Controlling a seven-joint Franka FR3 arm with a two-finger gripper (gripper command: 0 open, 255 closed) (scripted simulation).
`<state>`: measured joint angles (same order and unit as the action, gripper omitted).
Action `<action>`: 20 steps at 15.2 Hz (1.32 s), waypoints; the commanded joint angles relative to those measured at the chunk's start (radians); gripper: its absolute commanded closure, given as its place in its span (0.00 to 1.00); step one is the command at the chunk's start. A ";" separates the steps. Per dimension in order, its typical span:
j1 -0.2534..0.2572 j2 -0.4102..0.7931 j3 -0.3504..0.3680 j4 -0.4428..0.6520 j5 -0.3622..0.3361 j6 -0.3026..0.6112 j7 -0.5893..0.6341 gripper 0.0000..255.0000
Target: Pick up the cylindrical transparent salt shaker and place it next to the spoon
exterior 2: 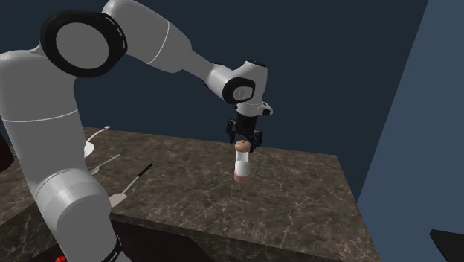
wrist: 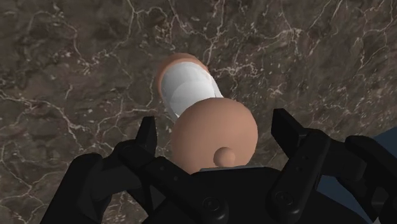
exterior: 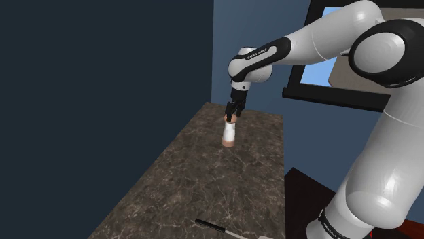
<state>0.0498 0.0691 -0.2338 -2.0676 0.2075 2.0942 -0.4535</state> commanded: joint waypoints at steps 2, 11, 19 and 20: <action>0.001 0.002 0.001 -0.007 0.002 0.010 -0.001 0.00; 0.001 0.002 0.001 -0.006 0.002 0.009 -0.001 1.00; 0.001 -0.009 0.000 0.008 -0.004 -0.015 0.006 1.00; 0.001 -0.014 0.000 0.015 -0.007 -0.027 0.009 1.00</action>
<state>0.0498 0.0630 -0.2340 -2.0575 0.2043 2.0793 -0.4494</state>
